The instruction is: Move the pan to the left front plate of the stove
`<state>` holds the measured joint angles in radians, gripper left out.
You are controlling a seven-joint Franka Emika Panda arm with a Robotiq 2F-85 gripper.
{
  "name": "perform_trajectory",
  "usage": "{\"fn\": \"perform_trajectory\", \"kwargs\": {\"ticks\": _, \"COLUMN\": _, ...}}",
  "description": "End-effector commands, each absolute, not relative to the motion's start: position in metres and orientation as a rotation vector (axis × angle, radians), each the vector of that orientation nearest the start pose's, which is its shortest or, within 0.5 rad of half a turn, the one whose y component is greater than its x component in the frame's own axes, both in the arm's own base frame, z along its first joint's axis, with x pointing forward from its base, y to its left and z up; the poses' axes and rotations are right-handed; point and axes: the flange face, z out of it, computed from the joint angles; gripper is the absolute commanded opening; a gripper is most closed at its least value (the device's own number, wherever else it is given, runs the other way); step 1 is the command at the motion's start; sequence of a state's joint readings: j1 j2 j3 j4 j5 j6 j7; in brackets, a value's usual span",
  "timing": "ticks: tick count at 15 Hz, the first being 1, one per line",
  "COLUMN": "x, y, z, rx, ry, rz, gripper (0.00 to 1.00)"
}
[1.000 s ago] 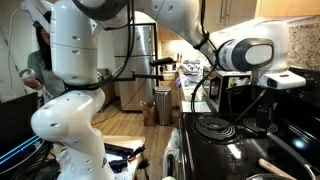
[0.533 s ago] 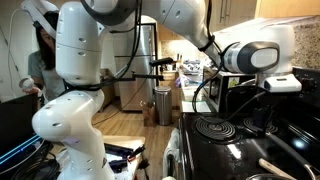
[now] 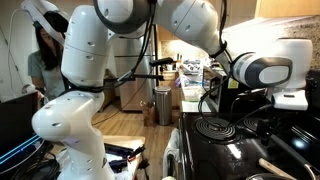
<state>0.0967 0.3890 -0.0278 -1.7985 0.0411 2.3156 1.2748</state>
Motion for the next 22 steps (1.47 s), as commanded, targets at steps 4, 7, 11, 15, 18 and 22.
{"fn": "perform_trajectory", "kwargs": {"ticks": 4, "x": 0.672, "y": 0.039, "z": 0.320, "rx": -2.370, "ry": 1.829, "rz": -0.163, "gripper": 1.00}}
{"fn": "perform_trajectory", "kwargs": {"ticks": 7, "x": 0.672, "y": 0.029, "z": 0.317, "rx": -2.330, "ry": 1.869, "rz": -0.192, "gripper": 0.75}}
{"fn": "perform_trajectory", "kwargs": {"ticks": 11, "x": 0.671, "y": 0.023, "z": 0.316, "rx": -2.314, "ry": 1.892, "rz": -0.200, "gripper": 0.53}}
{"fn": "perform_trajectory", "kwargs": {"ticks": 15, "x": 0.670, "y": 0.022, "z": 0.315, "rx": -2.315, "ry": 1.893, "rz": -0.198, "gripper": 0.26}}
{"fn": "perform_trajectory", "kwargs": {"ticks": 18, "x": 0.670, "y": 0.024, "z": 0.314, "rx": -2.321, "ry": 1.885, "rz": -0.194, "gripper": 0.07}}
{"fn": "perform_trajectory", "kwargs": {"ticks": 22, "x": 0.669, "y": 0.029, "z": 0.314, "rx": -2.339, "ry": 1.872, "rz": -0.186, "gripper": 0.00}}
